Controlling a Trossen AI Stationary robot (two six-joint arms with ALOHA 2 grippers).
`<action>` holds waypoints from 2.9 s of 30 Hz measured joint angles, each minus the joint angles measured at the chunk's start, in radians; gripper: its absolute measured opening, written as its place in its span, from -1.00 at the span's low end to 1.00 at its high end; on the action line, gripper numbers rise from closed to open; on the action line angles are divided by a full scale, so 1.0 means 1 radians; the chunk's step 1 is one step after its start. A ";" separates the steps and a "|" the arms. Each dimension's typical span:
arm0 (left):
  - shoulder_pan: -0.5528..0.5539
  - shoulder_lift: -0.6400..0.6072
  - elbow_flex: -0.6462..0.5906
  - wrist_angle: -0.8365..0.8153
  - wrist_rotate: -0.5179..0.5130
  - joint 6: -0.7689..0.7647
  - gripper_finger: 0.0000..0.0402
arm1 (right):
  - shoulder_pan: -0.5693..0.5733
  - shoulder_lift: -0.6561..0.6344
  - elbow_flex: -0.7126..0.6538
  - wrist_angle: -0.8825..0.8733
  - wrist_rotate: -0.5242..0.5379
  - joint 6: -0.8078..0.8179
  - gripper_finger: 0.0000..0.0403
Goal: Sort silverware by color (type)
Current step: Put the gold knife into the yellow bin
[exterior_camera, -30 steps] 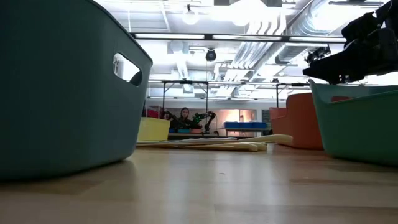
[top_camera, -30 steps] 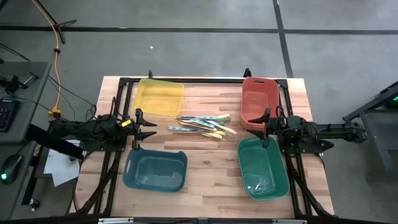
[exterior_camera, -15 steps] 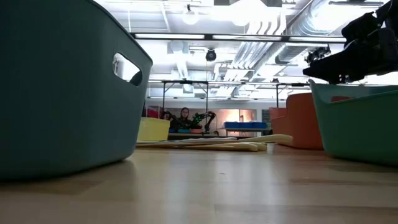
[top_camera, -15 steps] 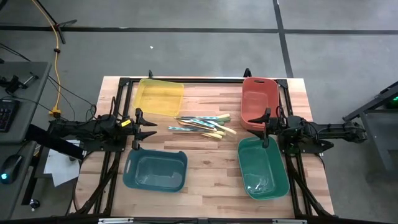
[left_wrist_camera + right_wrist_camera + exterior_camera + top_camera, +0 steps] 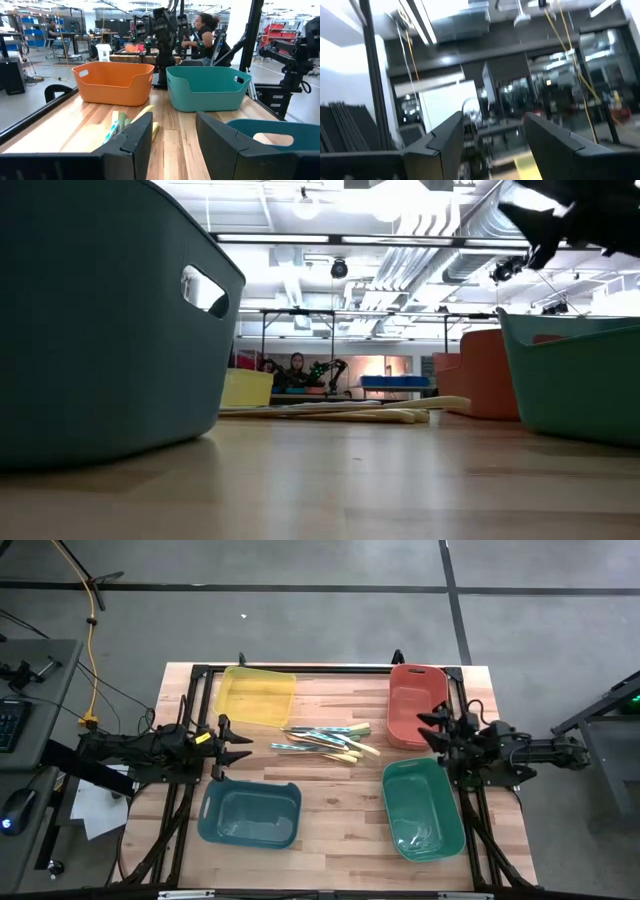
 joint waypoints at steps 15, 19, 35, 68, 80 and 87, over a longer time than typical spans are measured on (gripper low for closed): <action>0.009 0.020 0.026 0.284 -0.064 0.105 -0.29 | -0.001 0.046 0.000 0.168 -0.003 -0.038 -0.03; 0.039 0.072 0.069 0.274 -0.105 0.083 -0.29 | -0.001 0.163 0.016 0.269 -0.003 -0.076 -0.03; 0.092 0.328 0.198 0.239 -0.094 0.001 -0.29 | -0.001 0.877 0.704 -0.717 0.077 0.005 -0.03; 0.092 0.328 0.199 0.271 -0.097 0.062 -0.29 | -0.058 1.741 1.101 -0.853 -0.048 -0.130 -0.03; 0.092 0.328 0.199 0.270 -0.097 0.062 -0.29 | -0.068 1.748 1.100 -0.816 0.003 -0.120 -0.21; 0.092 0.328 0.199 0.270 -0.097 0.062 -0.29 | -0.073 1.748 1.099 -0.802 -0.050 -0.102 -0.51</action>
